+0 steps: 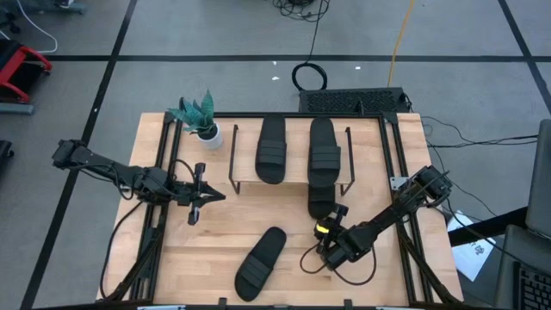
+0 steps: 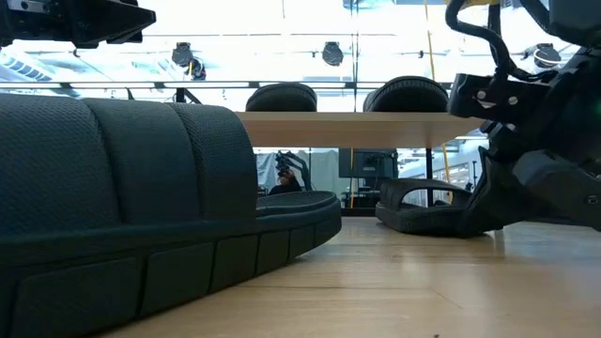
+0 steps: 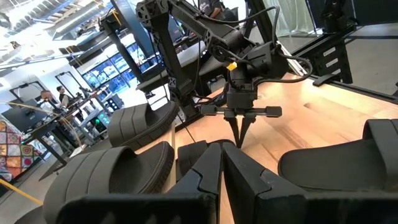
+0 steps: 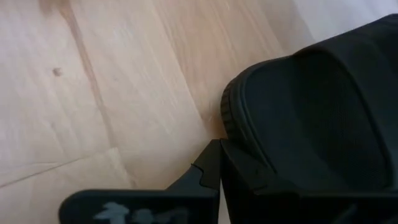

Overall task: Pick and place slides into the shelf
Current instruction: Put the black slipper under the shelf

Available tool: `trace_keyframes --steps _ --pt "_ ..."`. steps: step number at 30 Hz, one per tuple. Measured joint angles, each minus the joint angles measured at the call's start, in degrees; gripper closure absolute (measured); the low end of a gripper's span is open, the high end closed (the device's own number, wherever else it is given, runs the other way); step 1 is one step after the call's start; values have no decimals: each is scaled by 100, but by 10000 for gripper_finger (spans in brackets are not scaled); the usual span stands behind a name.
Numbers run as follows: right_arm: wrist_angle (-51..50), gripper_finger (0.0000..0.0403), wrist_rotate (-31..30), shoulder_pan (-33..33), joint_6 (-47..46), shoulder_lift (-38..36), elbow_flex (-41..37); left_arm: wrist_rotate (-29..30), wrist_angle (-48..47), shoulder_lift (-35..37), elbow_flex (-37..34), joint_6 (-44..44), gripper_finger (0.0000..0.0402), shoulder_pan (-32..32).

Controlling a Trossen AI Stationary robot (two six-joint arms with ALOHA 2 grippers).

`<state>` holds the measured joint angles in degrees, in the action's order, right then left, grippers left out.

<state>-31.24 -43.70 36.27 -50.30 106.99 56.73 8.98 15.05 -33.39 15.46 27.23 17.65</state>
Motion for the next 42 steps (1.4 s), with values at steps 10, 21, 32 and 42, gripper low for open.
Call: trace_keyframes --steps 10,21,32,42 --pt "572 403 -400 526 1273 -1127 2 -1 -2 2 0 -1 378 1" --pt "1626 403 -965 1053 2064 -3212 -1122 3 -35 0 0 0 378 2" --pt "5535 403 103 563 2034 -2184 -2924 5 -35 1 0 108 378 1" --pt "5979 403 639 83 1494 -1216 -2796 8 -29 2 0 95 378 1"
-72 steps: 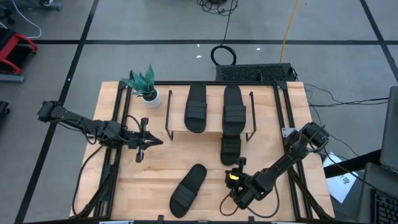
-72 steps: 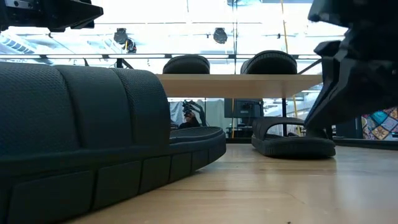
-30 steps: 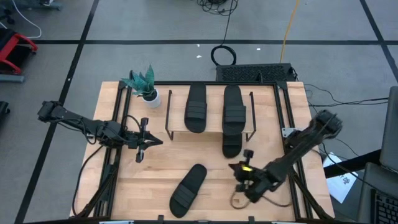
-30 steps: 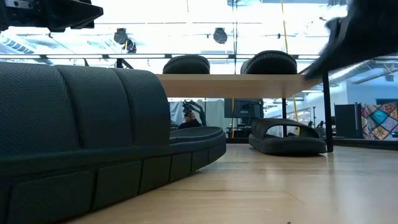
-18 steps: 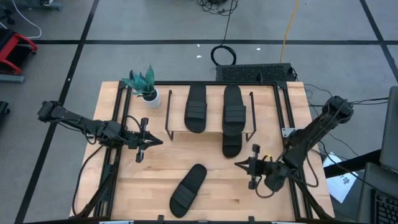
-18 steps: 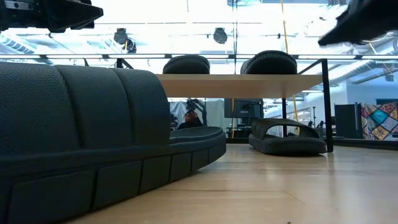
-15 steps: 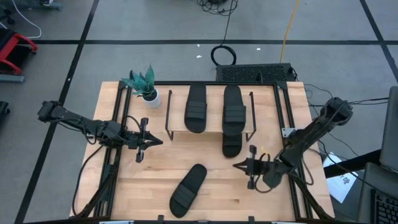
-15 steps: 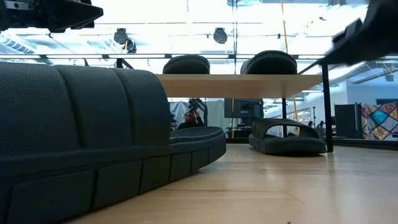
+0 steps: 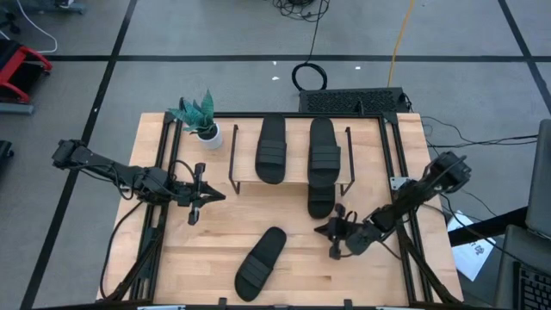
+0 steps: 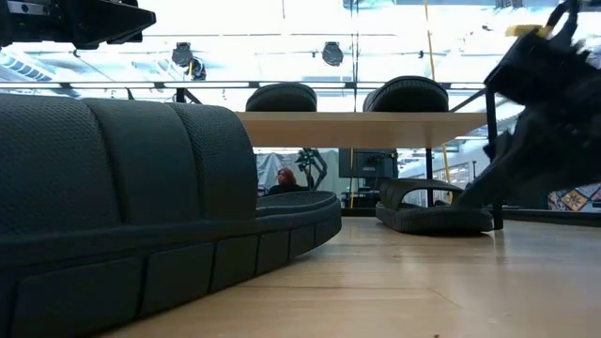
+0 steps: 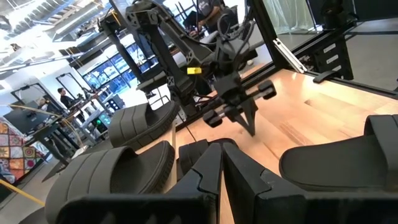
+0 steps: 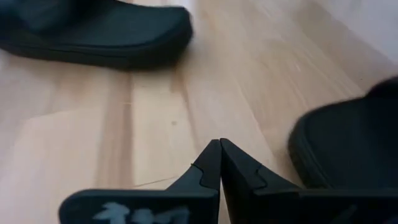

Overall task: Pick and place slides into the shelf
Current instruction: Put the black slipper under the shelf

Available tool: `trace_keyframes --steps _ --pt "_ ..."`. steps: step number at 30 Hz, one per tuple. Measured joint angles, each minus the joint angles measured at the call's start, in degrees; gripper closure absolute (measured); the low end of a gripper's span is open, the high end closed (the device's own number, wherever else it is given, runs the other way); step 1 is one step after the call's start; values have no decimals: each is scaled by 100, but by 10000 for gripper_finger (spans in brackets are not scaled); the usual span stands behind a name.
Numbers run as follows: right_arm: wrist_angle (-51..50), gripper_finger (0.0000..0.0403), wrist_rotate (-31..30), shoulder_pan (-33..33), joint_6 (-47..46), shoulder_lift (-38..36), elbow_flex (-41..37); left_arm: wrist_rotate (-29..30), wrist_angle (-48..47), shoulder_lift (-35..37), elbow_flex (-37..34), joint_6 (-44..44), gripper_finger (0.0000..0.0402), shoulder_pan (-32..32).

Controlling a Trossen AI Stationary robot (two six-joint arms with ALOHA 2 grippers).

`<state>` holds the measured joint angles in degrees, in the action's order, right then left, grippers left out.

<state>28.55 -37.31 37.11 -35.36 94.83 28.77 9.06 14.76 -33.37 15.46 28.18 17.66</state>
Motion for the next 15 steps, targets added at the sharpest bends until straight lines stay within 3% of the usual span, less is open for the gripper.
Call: trace_keyframes --steps 15 --pt "-632 403 -416 -428 -698 162 1 1 -2 0 0 1 378 -1"
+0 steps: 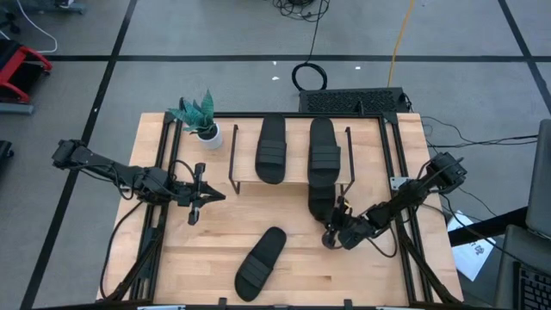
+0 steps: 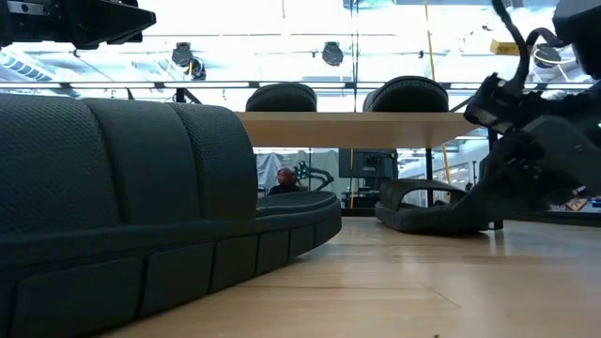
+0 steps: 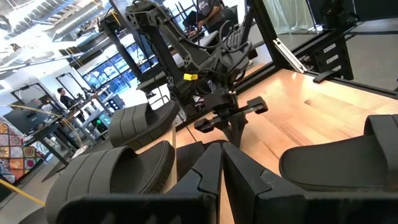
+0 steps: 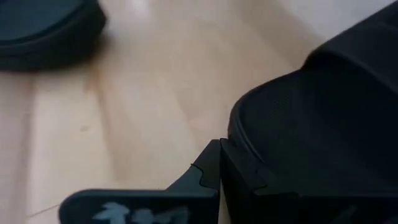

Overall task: Pick and place slides into the shelf
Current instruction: Put the black slipper under the shelf

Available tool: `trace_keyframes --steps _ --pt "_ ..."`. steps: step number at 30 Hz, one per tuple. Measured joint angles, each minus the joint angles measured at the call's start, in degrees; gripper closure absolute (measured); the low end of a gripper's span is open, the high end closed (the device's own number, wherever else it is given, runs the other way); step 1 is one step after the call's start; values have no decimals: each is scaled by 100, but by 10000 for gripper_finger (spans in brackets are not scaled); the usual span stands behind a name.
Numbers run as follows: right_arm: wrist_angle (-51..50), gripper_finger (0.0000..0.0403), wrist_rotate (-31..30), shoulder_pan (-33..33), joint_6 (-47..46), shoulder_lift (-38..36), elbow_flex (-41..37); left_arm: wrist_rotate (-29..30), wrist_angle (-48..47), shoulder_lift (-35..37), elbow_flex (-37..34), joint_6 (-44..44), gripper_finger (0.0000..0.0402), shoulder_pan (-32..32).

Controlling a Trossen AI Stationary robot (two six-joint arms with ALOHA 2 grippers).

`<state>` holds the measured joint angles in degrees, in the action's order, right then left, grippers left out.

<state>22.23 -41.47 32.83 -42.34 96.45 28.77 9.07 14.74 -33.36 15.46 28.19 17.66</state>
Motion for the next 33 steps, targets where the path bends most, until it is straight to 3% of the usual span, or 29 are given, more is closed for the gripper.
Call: trace_keyframes --steps 5,10,16,26,28,33 --pt "27 403 -185 -13 51 -29 0 1 0 -1 0 1 378 0" --pt "508 403 291 54 561 -88 0 1 -4 -1 0 1 378 1" --pt "1322 403 908 400 2353 -768 0 -5 -2 -2 0 -6 378 1" --pt "1306 403 833 773 5104 -2590 0 -701 416 -162 2 -156 378 413" --pt "1258 403 832 738 5355 -2903 0 -476 778 -359 2 -123 378 631" --pt "1012 403 826 634 5236 -3548 0 724 1240 -1112 67 -455 378 1125"
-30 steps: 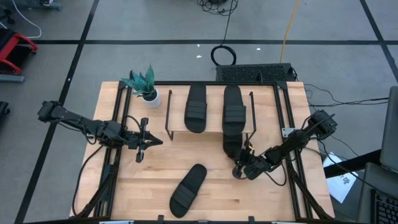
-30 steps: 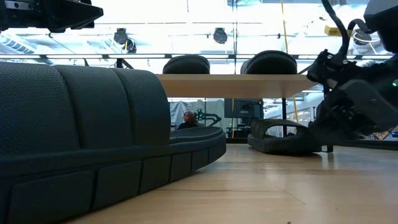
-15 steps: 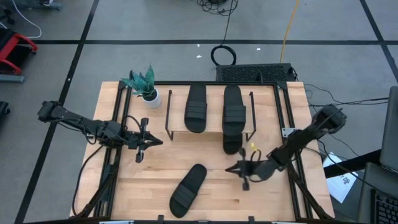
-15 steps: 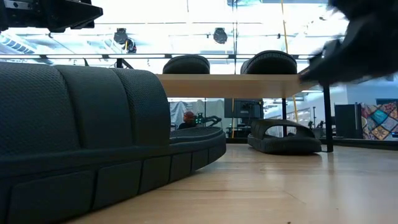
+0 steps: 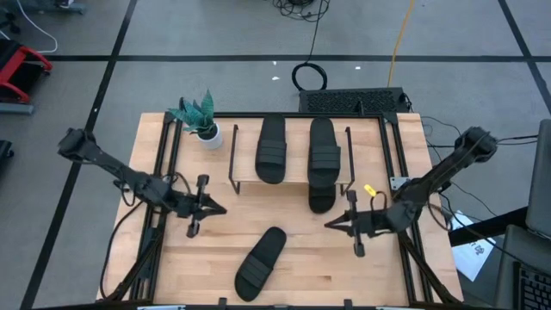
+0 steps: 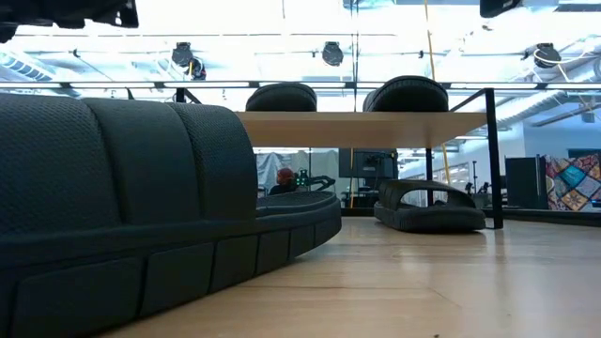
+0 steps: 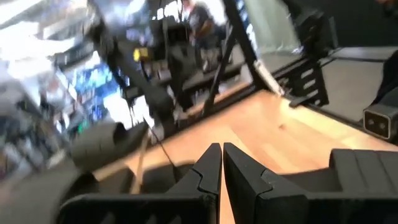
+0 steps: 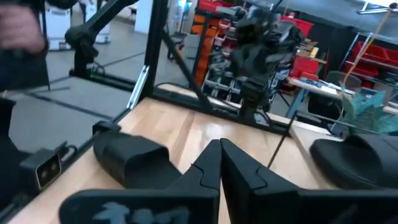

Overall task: Pick and place slides into the shelf
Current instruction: Put the black slipper under the shelf

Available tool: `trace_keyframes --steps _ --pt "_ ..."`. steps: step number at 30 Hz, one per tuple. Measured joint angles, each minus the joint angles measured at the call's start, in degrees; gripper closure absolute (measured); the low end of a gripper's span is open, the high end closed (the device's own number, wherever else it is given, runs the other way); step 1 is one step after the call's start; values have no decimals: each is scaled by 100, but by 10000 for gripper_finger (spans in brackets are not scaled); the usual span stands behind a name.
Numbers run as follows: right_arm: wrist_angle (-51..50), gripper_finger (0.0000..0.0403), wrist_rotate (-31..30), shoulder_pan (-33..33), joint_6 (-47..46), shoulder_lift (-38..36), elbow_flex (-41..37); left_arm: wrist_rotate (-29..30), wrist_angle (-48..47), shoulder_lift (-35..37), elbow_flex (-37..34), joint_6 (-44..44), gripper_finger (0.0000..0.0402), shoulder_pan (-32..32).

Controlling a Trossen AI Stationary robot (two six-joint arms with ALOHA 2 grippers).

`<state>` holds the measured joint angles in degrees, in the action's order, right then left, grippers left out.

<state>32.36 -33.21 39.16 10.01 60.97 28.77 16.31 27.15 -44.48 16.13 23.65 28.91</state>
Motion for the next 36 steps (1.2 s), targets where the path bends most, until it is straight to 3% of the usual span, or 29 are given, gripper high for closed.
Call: trace_keyframes --steps 7,14,17,19,21,24,28,36 --pt "-118 403 -2 -18 73 -432 0 1310 -3 -2020 702 -1405 378 779" --pt "-106 403 2 -16 -87 -681 0 2465 -307 -4010 2051 -1541 378 1527" --pt "-108 403 27 39 -379 -659 -41 3555 -906 -4466 2671 -1670 378 2009" --pt "-86 403 35 72 -455 -579 -123 4375 -1594 -4607 3028 -2146 378 2327" --pt "-87 403 48 76 -590 -536 -175 4758 -2229 -4684 3341 -2830 378 2578" --pt "-30 403 40 71 -705 -539 -179 4549 -2664 -4781 3667 -3625 376 2806" --pt "-43 403 44 69 -651 -536 -184 3897 -2694 -5073 3928 -3788 348 2888" --pt "-46 403 44 69 -782 -478 -184 3101 -2733 -5770 4215 -3630 216 2781"
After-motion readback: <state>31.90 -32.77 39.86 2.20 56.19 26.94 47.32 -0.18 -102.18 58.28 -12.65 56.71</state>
